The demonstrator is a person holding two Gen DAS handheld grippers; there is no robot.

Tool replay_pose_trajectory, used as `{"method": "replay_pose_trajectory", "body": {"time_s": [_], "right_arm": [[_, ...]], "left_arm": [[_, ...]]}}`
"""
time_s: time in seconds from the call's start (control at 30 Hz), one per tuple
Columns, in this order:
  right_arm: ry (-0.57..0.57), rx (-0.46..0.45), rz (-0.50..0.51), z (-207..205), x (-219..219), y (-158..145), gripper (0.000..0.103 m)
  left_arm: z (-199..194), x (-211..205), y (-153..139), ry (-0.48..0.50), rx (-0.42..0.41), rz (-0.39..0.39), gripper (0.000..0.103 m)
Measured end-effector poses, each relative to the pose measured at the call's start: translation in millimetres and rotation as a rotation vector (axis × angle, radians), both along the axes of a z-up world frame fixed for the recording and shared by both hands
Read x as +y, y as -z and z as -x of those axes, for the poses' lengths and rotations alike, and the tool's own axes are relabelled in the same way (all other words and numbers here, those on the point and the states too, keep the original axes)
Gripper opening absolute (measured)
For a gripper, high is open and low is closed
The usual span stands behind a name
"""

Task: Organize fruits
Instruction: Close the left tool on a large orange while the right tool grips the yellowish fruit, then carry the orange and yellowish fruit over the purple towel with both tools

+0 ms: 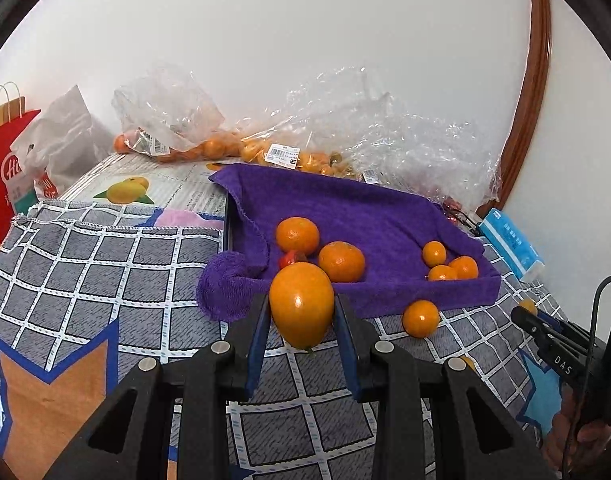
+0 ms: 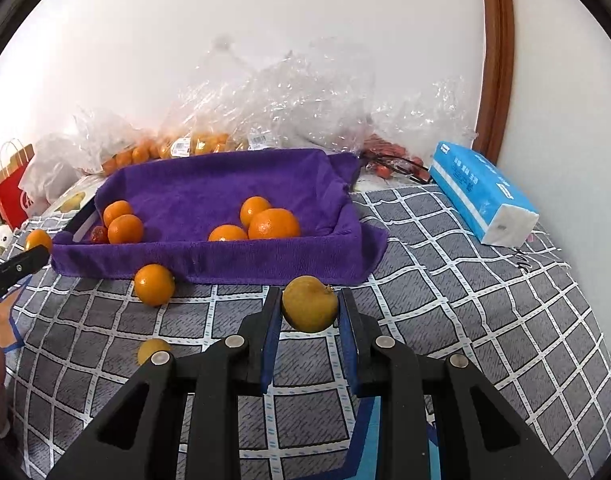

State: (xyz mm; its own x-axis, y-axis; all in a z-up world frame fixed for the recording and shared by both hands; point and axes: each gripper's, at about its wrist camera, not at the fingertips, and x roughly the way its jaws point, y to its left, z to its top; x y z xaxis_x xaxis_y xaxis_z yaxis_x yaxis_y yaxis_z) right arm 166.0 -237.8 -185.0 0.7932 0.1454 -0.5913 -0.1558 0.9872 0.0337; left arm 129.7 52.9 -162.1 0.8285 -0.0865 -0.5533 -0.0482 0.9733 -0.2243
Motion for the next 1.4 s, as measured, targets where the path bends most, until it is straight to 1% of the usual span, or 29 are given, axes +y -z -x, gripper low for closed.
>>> {"method": "replay_pose_trajectory", "body": {"time_s": [0.2,0.3,0.47,0.63,0.73,0.83,1.0,1.13,1.3,1.4], "right_arm": [[-0.001,-0.003,-0.023,3,1,-1,0.028],[-0.007,0.005,-0.052,5,4,-3,0.028],[-0.035,0.01,-0.059,8,17,-9,0.028],[-0.058,0.004,-0.046,9,31,-18,0.028],[-0.074,-0.003,-0.072,9,36,-28,0.028],[-0.075,-0.003,-0.077,5,40,-37,0.028],[-0.083,-0.014,-0.083,-5,43,-50,0.028],[-0.079,-0.032,-0.08,-17,44,-60,0.028],[-0.072,-0.054,-0.081,-39,46,-73,0.028],[-0.069,-0.065,-0.082,-51,47,-79,0.028]], "left_arm": [[1,0,-1,0.001,-0.011,0.008,0.03],[3,0,-3,0.002,-0.024,0.014,0.03],[5,2,-5,-0.01,-0.036,0.02,0.03],[5,8,-6,-0.033,-0.039,0.04,0.03],[4,14,-10,-0.047,-0.037,0.061,0.03],[1,18,-18,-0.062,-0.004,0.061,0.03],[1,27,-48,-0.05,-0.038,0.071,0.03],[-13,31,-66,-0.049,-0.048,0.067,0.03],[-35,30,-77,-0.041,-0.056,0.075,0.03],[-50,30,-79,-0.047,-0.063,0.077,0.03]]}}
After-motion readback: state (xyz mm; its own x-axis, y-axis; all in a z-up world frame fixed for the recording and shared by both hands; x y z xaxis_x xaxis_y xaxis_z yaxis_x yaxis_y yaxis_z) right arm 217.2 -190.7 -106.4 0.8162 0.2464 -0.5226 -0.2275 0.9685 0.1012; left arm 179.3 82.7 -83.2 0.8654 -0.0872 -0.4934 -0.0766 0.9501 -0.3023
